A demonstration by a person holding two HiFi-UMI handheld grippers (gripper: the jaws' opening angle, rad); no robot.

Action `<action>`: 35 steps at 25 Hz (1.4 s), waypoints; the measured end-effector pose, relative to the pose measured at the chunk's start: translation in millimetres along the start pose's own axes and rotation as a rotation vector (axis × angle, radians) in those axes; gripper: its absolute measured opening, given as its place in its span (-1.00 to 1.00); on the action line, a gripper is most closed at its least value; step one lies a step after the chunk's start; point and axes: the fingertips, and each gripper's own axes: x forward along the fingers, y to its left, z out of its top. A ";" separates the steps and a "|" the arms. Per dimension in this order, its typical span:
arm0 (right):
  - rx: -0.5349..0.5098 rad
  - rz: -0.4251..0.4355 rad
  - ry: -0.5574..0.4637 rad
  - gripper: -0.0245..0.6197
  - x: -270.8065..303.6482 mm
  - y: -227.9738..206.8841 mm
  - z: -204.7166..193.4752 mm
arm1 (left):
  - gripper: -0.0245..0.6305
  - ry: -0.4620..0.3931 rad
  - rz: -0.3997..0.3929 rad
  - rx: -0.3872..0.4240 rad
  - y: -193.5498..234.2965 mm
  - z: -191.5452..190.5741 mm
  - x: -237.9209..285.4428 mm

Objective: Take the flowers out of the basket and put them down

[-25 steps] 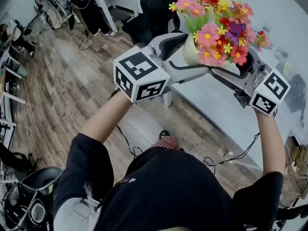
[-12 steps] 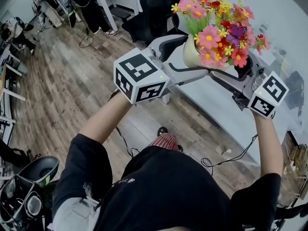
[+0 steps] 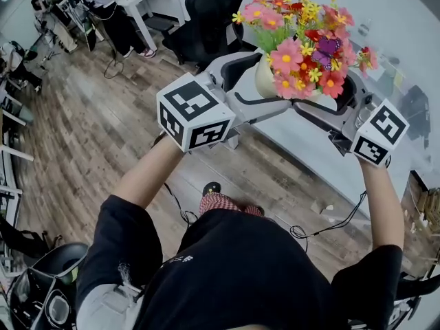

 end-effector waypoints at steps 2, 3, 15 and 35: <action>0.001 -0.012 -0.004 0.45 0.9 0.3 1.8 | 0.41 -0.003 -0.013 -0.006 1.1 1.1 -1.0; 0.002 -0.017 -0.005 0.45 1.8 0.5 1.5 | 0.41 -0.002 -0.017 -0.003 1.9 0.7 -1.6; 0.014 -0.080 0.007 0.45 48.2 0.5 12.8 | 0.41 -0.017 -0.081 -0.008 40.1 3.7 -31.6; 0.017 -0.157 0.011 0.45 59.0 -9.3 5.8 | 0.41 0.001 -0.159 0.009 56.6 -3.3 -27.4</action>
